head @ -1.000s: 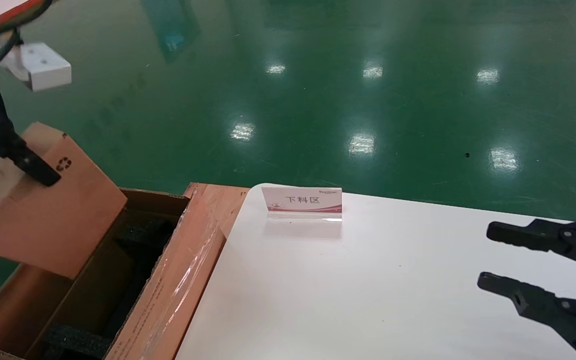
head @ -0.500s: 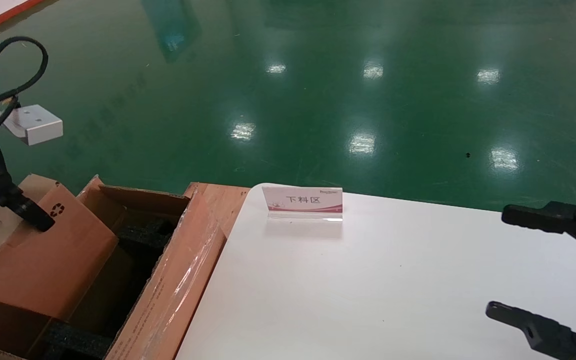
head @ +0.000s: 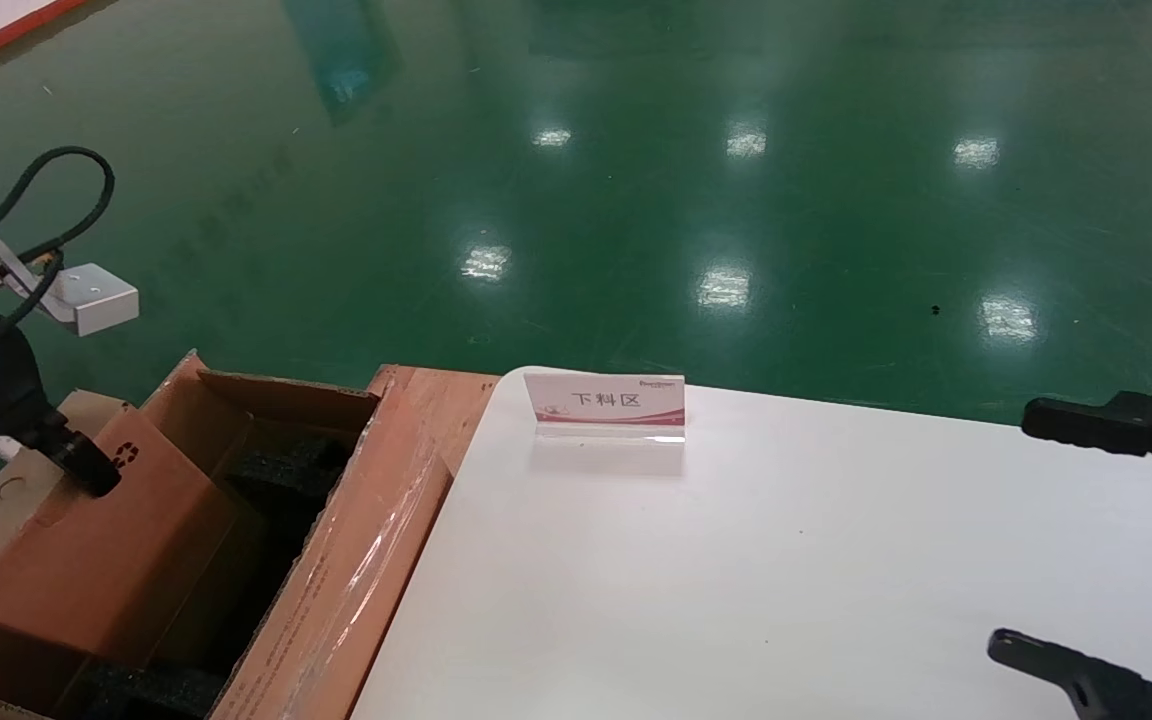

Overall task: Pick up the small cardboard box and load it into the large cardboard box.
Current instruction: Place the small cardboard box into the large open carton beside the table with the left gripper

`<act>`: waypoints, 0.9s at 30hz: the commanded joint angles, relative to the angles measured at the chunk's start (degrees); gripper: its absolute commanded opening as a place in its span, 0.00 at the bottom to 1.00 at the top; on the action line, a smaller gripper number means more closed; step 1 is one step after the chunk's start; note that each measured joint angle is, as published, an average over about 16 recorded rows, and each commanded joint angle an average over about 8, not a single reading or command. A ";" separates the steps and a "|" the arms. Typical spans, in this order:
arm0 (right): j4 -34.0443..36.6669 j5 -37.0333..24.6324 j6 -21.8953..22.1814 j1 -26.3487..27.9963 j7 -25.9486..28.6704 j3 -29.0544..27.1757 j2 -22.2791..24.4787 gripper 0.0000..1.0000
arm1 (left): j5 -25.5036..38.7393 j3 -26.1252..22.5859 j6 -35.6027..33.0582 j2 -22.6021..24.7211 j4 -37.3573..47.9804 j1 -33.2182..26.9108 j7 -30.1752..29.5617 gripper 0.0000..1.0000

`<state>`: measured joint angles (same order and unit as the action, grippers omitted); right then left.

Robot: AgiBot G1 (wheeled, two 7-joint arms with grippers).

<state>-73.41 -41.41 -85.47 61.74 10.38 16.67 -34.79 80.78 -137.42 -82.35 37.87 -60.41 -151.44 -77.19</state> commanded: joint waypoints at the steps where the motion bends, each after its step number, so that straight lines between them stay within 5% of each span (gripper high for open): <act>1: 0.00 0.00 0.00 0.00 0.00 0.01 0.00 1.00 | -0.30 -0.05 0.43 0.07 0.96 1.06 0.64 0.00; 27: 0.00 0.07 0.04 0.02 -0.05 0.10 0.04 1.00 | 1.44 -0.77 7.25 2.96 8.60 9.89 3.98 0.00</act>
<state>-73.41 -41.34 -85.42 61.77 10.33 16.77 -34.75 82.06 -138.18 -75.28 40.81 -51.78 -141.50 -73.15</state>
